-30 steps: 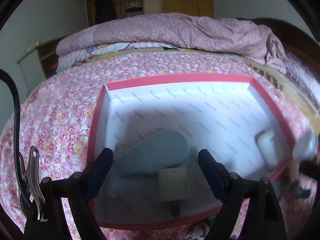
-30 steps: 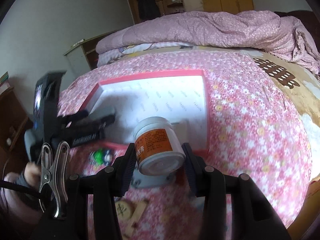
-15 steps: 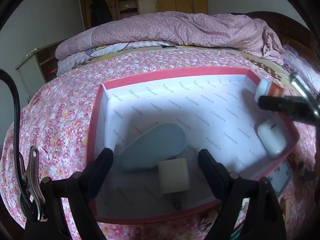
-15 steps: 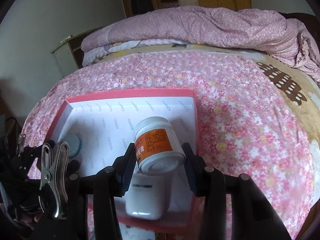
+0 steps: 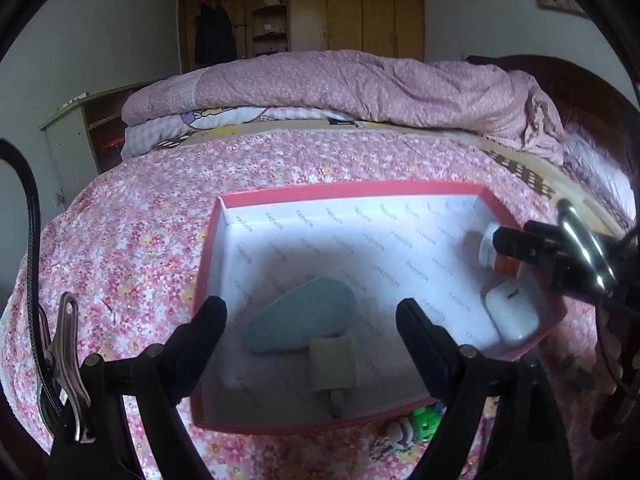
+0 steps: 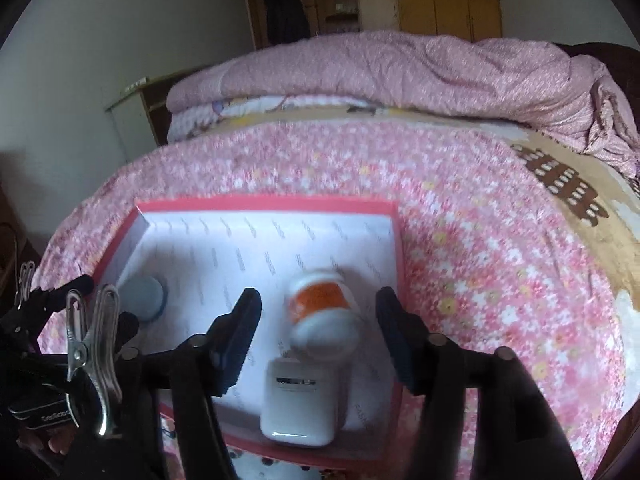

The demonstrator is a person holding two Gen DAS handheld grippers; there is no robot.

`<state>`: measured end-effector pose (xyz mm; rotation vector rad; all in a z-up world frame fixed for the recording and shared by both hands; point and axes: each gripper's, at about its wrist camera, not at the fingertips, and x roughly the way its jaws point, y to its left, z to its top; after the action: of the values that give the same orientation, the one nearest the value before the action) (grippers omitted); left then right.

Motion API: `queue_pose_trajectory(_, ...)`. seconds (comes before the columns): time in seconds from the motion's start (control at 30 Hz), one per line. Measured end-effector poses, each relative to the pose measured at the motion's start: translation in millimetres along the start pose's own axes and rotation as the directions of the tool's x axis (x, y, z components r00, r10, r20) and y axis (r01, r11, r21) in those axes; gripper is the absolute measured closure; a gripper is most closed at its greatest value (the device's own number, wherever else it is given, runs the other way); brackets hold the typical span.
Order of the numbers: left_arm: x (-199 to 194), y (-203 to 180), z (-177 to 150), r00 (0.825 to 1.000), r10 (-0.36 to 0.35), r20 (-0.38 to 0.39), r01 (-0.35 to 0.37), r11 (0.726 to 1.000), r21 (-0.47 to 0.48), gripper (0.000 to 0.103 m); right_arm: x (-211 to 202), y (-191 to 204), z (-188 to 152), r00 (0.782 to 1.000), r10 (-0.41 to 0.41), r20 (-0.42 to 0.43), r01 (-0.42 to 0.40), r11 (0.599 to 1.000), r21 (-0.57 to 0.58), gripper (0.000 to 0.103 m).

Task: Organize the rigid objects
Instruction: 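Place the tape in the tray with the left tool while the right tool places the jar there, then open both tools and withdraw them from the tray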

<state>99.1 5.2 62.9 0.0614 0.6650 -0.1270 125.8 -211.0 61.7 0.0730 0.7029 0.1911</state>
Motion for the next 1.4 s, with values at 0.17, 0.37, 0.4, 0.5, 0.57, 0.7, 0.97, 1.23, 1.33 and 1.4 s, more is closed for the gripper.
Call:
queue_pose_trajectory(0.17, -9, 3, -1, 1.0, -0.026, -0.015, 0.025, 0.998, -0.05, 0.013, -15, 6, -3, 0.999, 0.036, 0.012, -0.036, 0.999, -0.012, 0.041)
queue_pose_trajectory(0.37, -20, -2, -8, 1.0, -0.024, -0.017, 0.024, 0.999, -0.04, 0.013, -28, 12, -4, 0.998, 0.061, 0.035, -0.061, 0.998, -0.016, 0.041)
queue_pose_trajectory(0.4, -23, -3, -9, 1.0, -0.021, -0.016, 0.02, 0.999, -0.035, 0.013, -31, 12, -4, 0.997, 0.068, 0.041, -0.068, 0.998, -0.012, 0.041)
queue_pose_trajectory(0.5, -31, -4, -12, 1.0, -0.011, -0.013, 0.011, 0.999, -0.033, 0.013, -40, 13, -5, 0.996, 0.077, 0.051, -0.076, 0.997, -0.009, 0.041)
queue_pose_trajectory(0.57, -37, -3, -16, 1.0, -0.019, -0.019, 0.018, 0.999, -0.046, 0.013, -47, 14, -8, 0.995, 0.08, 0.054, -0.079, 0.997, -0.01, 0.041)
queue_pose_trajectory(0.7, -48, -3, -23, 0.999, -0.032, -0.025, 0.03, 0.998, -0.051, 0.013, -62, 16, -17, 0.995, 0.083, 0.061, -0.082, 0.996, -0.021, 0.041)
queue_pose_trajectory(0.97, -61, -7, -42, 0.998, -0.042, -0.051, 0.04, 0.998, -0.04, 0.013, -81, 13, -49, 0.997, 0.065, 0.034, -0.064, 0.998, -0.022, 0.041)
queue_pose_trajectory(1.23, -60, -12, -60, 0.994, -0.05, -0.096, 0.045, 0.998, -0.051, 0.013, -93, 10, -84, 0.999, 0.041, 0.012, -0.041, 0.999, 0.02, 0.041)
queue_pose_trajectory(1.33, -58, -15, -64, 0.993, -0.057, -0.106, 0.051, 0.997, -0.058, 0.013, -100, 10, -99, 0.999, 0.037, 0.012, -0.037, 0.999, 0.025, 0.041)
queue_pose_trajectory(1.4, -56, -19, -66, 0.993, -0.059, -0.104, 0.052, 0.997, -0.062, 0.013, -104, 11, -108, 0.999, 0.033, 0.009, -0.034, 0.999, 0.02, 0.041)
